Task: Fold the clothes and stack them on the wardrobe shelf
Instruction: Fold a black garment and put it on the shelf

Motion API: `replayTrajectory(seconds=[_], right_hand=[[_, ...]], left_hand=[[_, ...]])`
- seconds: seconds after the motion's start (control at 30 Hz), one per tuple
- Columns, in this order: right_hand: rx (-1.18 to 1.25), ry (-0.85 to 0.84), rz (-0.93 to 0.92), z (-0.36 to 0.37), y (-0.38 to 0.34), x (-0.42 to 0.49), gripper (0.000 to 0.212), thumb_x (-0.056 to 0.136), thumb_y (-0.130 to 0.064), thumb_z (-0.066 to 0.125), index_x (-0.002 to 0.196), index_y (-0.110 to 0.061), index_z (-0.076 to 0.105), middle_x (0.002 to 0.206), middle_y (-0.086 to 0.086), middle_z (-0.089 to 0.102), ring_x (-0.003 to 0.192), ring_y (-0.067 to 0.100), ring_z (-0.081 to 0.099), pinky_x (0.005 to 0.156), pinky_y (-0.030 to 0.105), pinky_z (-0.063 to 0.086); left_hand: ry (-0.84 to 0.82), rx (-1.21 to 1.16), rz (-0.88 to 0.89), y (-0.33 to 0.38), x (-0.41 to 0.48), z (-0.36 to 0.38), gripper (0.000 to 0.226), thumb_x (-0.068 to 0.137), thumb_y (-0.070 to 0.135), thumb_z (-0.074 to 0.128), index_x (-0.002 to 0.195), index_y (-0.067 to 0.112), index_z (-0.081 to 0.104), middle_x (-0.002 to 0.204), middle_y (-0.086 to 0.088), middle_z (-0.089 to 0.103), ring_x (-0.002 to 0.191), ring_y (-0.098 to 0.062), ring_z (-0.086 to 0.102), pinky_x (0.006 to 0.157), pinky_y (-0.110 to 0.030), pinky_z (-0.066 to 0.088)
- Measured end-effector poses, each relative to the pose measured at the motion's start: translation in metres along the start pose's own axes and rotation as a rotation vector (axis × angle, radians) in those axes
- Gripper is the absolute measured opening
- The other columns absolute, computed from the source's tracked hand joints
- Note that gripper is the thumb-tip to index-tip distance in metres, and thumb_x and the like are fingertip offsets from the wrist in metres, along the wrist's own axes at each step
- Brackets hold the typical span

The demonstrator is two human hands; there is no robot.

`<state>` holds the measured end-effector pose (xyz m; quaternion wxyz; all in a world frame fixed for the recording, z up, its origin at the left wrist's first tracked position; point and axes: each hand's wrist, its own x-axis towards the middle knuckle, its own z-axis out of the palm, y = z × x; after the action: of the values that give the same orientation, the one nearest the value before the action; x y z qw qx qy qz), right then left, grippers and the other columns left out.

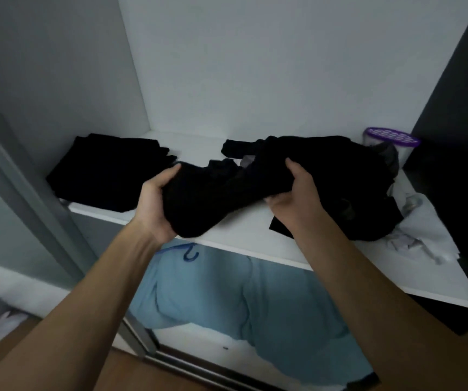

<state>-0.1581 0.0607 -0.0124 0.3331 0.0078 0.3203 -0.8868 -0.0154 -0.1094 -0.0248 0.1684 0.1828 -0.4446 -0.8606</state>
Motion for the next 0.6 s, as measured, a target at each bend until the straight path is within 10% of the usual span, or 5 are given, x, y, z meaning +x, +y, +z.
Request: replayTrajectory(seconds=[0.17, 0.3, 0.4, 0.6], right_hand=[[-0.371, -0.252, -0.049, 0.027, 0.045, -0.038, 0.021, 0.084, -0.006, 0.053, 0.092, -0.009, 0.073, 0.092, 0.007, 0.073, 0.086, 0.021, 0.071, 0.079, 0.032, 0.06], [-0.561, -0.243, 0.017, 0.033, 0.079, -0.066, 0.035, 0.061, -0.005, 0.06, 0.096, -0.006, 0.065, 0.085, 0.007, 0.067, 0.079, 0.022, 0.066, 0.074, 0.031, 0.055], [-0.599, -0.192, 0.074, 0.028, 0.114, -0.088, 0.021, 0.06, -0.008, 0.061, 0.079, -0.005, 0.071, 0.078, 0.007, 0.068, 0.073, 0.022, 0.066, 0.07, 0.03, 0.054], [-0.748, 0.123, -0.005, -0.014, 0.171, -0.139, 0.048, 0.068, -0.029, 0.077, 0.11, -0.007, 0.07, 0.093, 0.009, 0.077, 0.089, 0.024, 0.073, 0.076, 0.033, 0.057]], left_hand=[[0.149, 0.678, -0.214, -0.021, -0.037, -0.091, 0.02, 0.094, 0.033, 0.058, 0.096, 0.016, 0.069, 0.092, -0.006, 0.073, 0.068, -0.013, 0.073, 0.066, -0.036, 0.061], [-0.011, 0.827, 0.004, -0.009, -0.06, -0.127, 0.074, 0.06, 0.053, 0.082, 0.126, 0.038, 0.052, 0.126, 0.013, 0.061, 0.114, -0.002, 0.06, 0.094, -0.033, 0.054], [-0.347, 0.761, 0.127, -0.006, -0.077, -0.125, 0.069, 0.074, 0.036, 0.082, 0.134, 0.044, 0.047, 0.137, 0.021, 0.056, 0.129, 0.003, 0.049, 0.1, -0.019, 0.046], [-0.375, 0.819, 0.11, -0.06, -0.114, -0.14, 0.025, 0.101, 0.019, 0.053, 0.089, -0.001, 0.062, 0.08, -0.015, 0.063, 0.076, -0.017, 0.057, 0.071, -0.032, 0.041]])
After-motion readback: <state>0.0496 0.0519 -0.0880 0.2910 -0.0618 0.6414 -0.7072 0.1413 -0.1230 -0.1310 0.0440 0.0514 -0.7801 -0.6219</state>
